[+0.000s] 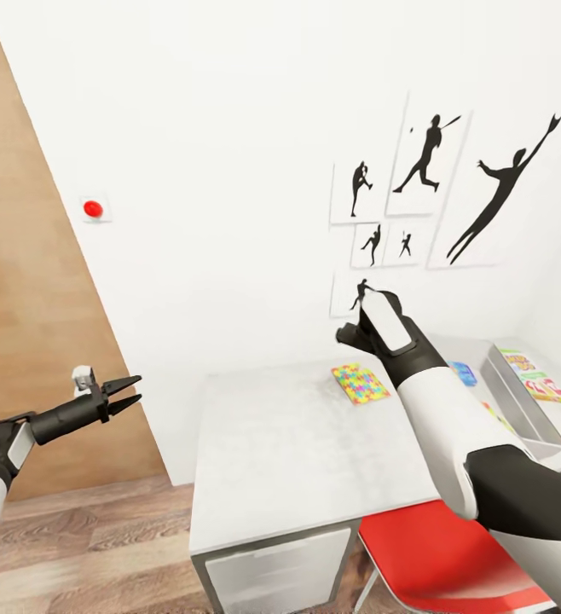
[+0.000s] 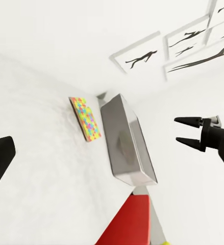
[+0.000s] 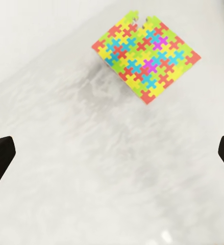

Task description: Put all the toys in the child's room - the three board games (two on the bed and one on the table), the two jigsaw puzzles on the table, and the tennis ball on the table - inside the toy box on the table in the child's room.

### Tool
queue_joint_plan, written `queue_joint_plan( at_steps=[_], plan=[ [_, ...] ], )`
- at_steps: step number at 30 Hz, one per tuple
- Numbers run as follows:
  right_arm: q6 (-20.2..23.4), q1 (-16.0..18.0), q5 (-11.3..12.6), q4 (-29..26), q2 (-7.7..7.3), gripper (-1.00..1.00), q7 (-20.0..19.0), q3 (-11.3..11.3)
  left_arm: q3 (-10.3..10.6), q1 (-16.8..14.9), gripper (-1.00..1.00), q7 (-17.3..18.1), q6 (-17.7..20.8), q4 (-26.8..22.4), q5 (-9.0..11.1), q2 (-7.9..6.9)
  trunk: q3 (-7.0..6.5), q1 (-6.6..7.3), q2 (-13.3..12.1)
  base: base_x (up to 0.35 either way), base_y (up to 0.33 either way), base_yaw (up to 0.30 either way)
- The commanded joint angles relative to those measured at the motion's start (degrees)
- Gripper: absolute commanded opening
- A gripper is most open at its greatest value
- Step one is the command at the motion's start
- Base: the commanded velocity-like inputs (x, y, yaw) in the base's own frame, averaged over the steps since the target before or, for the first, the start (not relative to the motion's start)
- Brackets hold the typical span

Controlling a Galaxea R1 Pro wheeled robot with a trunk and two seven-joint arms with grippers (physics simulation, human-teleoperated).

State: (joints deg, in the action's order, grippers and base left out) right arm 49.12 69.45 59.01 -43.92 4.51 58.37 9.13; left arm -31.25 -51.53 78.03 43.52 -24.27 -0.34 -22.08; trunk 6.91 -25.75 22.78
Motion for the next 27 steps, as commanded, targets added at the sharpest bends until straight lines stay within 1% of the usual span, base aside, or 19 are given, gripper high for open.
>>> queue_joint_plan(
  at_steps=[1, 4, 7, 9, 12, 18, 27],
  plan=[
    [-0.6, 0.1, 0.5, 0.3, -0.17, 1.00, 0.5, 0.2, -0.1, -0.1, 1.00, 0.2, 0.6, 0.0, -0.1, -0.02, 0.23, -0.03, 0.1, 0.000, 0.000, 0.000],
    [-1.6, 0.1, 0.5, 0.9, -0.34, 1.00, 0.3, 0.2, -0.1, -0.1, 1.00, 0.1, 0.6, 0.0, -0.1, -0.06, 0.51, -0.03, 0.1, 0.000, 0.000, 0.000],
    [-2.3, 0.5, 0.5, 1.8, -0.95, 1.00, 0.2, 0.3, -0.1, -0.1, 1.00, -0.4, 0.7, 0.0, -0.2, -0.12, 0.79, -0.03, 0.1, 0.000, 0.000, 0.000],
    [-2.7, 0.8, 0.5, 2.2, -1.78, 1.00, -0.1, 0.3, -0.1, -0.1, 1.00, -0.8, 0.7, 0.0, -0.2, -0.14, 0.98, -0.03, 0.1, 0.000, 0.000, 0.000],
    [-2.9, 0.9, 0.5, 2.4, -2.20, 1.00, -0.6, 0.3, -0.1, -0.1, 1.00, -1.7, 0.7, 0.0, -0.3, -0.15, 1.26, -0.03, 0.1, 0.000, 0.000, 0.000],
    [-3.0, 0.9, 0.5, 2.5, -2.50, 1.00, -1.1, 0.4, -0.1, -0.1, 1.00, -2.4, 0.7, 0.0, -0.3, -0.16, 1.83, -0.03, 0.1, 0.000, 0.000, 0.000],
    [-3.1, 0.9, 0.4, 2.5, -2.56, 1.00, -1.2, 0.5, -0.1, -0.1, 1.00, -2.5, 0.7, 0.0, -0.3, -0.23, 2.68, -0.03, 0.1, 0.000, 0.000, 0.000]
  ],
)
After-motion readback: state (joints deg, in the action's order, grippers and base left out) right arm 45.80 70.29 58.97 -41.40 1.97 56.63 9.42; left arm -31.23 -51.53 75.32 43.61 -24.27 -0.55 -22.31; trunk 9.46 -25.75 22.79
